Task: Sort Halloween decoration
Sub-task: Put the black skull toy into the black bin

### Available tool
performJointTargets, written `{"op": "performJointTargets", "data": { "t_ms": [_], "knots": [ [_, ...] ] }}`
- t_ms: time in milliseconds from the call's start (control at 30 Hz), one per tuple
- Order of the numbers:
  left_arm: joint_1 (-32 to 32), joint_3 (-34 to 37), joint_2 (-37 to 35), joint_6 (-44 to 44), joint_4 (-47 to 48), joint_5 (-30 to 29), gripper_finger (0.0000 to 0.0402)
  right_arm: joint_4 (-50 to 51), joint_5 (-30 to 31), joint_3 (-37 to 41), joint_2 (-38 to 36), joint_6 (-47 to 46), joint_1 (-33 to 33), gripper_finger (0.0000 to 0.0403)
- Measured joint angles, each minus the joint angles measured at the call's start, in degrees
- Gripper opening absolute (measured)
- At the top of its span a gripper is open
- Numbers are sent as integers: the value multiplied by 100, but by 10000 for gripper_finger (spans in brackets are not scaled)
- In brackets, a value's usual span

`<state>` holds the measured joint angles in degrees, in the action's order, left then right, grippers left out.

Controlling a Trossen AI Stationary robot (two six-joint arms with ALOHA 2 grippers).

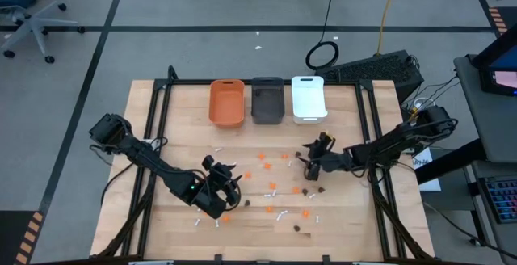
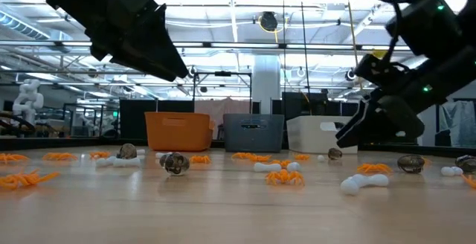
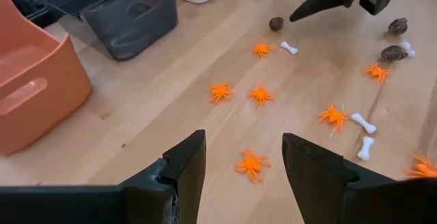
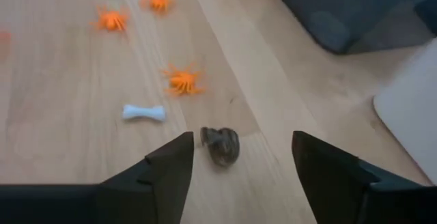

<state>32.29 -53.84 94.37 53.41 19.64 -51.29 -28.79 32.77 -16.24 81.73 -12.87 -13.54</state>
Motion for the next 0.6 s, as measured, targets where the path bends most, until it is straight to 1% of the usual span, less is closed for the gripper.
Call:
{"op": "performJointTargets", "data": {
  "t_ms": [67,167,333,433,533,600],
  "knots": [
    [0,0,0,-13,-2,-2,191,-506,-37,205,0,6,1,225],
    [0,0,0,-13,-31,-8,191,-1037,-308,439,0,15,47,218],
    [0,0,2,-20,-151,-150,191,-1090,-747,501,9,-11,218,215],
    [-2,0,2,-22,-162,-151,191,-1164,-823,501,80,6,324,215],
    [-1,0,2,-15,-163,-151,191,-1335,-950,499,221,14,436,215],
    [0,0,2,-18,-202,-151,191,-1469,-1180,499,359,5,521,215]
  ]
}}
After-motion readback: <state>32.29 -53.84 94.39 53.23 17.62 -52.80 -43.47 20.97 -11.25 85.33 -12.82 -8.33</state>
